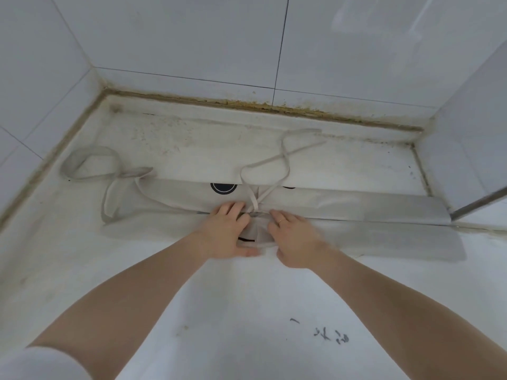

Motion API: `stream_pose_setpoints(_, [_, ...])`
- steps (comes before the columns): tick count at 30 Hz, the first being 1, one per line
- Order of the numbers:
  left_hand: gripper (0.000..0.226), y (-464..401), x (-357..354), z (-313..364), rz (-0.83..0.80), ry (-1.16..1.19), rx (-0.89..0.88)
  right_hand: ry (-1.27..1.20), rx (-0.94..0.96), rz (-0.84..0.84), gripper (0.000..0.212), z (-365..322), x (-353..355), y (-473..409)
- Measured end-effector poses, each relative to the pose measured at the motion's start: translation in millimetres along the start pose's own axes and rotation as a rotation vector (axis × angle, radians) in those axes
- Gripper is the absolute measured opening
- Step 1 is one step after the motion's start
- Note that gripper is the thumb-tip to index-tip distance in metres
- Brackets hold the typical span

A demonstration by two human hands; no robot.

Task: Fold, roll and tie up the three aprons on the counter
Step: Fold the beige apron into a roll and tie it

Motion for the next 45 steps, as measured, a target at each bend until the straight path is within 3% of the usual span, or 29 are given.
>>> stream_pose_setpoints(4, [0.079, 3.9, 3.3, -0.6, -0.074, 0.004, -0.046, -0.139, -0.007, 0.005, 0.025, 8.0, 8.3, 2.4])
stream_pose_setpoints(7, [0.046, 1.1, 16.3, -0.1, -0.093, 0.102, -0.114, -0.220, -0.025, -0.038, 0.008, 20.9, 16.8, 4.9])
stream_pose_setpoints(9, [0.035, -1.2, 24.9, -10.5, -0.070, 0.185, -0.091, -0.332, -0.066, -0.045, 0.011, 30.3, 21.3, 2.8])
stream_pose_setpoints(11, [0.025, -6.9, 28.4, -33.7, -0.063, 0.284, 0.048, -0.410, -0.124, -0.027, 0.020, 43.1, 25.5, -2.4])
stream_pose_setpoints(14, [0.037, -15.5, 29.9, -60.3, -0.154, 0.338, 0.249, -0.380, -0.213, -0.005, 0.024, 60.9, 26.1, -19.9])
stream_pose_setpoints(18, [0.041, -33.1, 38.3, -73.3, -0.226, 0.217, 0.299, -0.257, -0.292, -0.038, 0.021, 68.4, 18.4, -45.6])
stream_pose_setpoints(24, [0.044, -41.6, 41.8, -92.0, -0.016, 0.098, 0.232, -0.191, -0.462, -0.078, 0.018, 81.9, 13.8, -61.4])
stream_pose_setpoints(29, [0.044, -47.5, 42.9, -94.9, 0.107, 0.034, 0.156, -0.252, -0.482, 0.057, 0.035, 87.6, 11.2, -60.5])
stream_pose_setpoints(35, [0.039, -61.0, 39.2, -98.3, 0.063, 0.028, 0.136, -0.279, -0.492, 0.094, 0.031, 90.8, 13.8, -65.8])
stream_pose_setpoints(39, [0.038, -64.4, 48.8, -93.8, 0.106, -0.146, 0.155, -0.267, -0.516, 0.132, 0.028, 89.0, 14.4, -66.8])
stream_pose_setpoints(42, [0.037, -65.1, 58.6, -53.8, 0.222, -0.119, 0.111, -0.179, -0.525, 0.173, 0.032, 86.7, 14.2, -65.2])
stream_pose_setpoints(45, [0.032, -62.6, 48.2, -3.6, 0.384, 0.100, -0.011, -0.203, -0.548, 0.206, 0.034, 84.4, 11.2, -63.9])
Point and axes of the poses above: each hand's wrist, its own y-axis away from the middle knuckle, its own x-axis out of the back of the hand, z = x × y, the point moved 9 cm from there along -y, towards the middle knuckle, and after that the axes turned 2 degrees about y, right-handed, at the moved point
